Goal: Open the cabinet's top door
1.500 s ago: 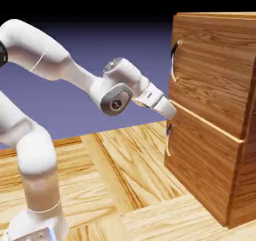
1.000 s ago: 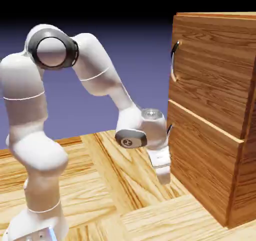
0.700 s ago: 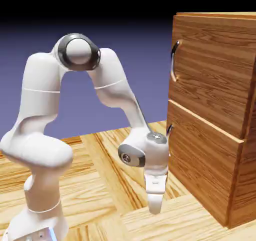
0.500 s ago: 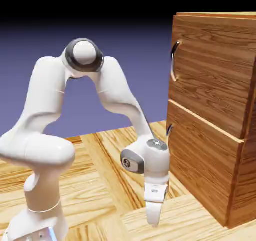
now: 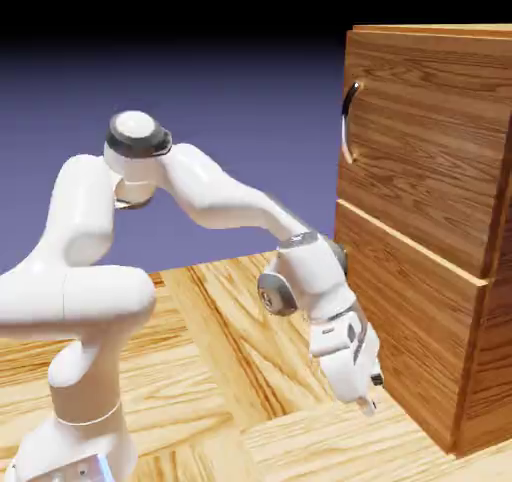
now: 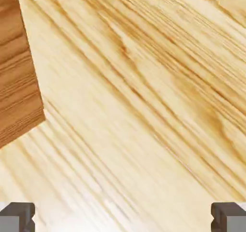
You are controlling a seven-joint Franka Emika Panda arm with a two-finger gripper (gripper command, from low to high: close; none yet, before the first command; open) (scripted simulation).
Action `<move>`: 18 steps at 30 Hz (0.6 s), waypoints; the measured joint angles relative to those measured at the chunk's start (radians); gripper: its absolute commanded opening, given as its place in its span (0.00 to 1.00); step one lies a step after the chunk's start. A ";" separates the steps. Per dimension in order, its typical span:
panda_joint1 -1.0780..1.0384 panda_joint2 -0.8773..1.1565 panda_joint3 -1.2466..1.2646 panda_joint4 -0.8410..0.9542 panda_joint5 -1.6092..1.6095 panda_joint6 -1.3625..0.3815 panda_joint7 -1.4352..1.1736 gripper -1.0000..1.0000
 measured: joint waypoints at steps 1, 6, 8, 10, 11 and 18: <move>0.029 0.036 -0.031 0.006 0.036 -0.009 -0.012 0.50; 0.174 0.217 -0.188 0.034 0.214 -0.052 -0.073 0.50; 0.233 0.290 -0.251 0.045 0.285 -0.070 -0.098 0.50; 0.291 0.362 -0.313 0.056 0.356 -0.087 -0.122 0.50; 0.320 0.399 -0.345 0.062 0.392 -0.096 -0.134 0.50; 0.435 0.599 -0.516 0.137 0.615 -0.148 -0.203 0.50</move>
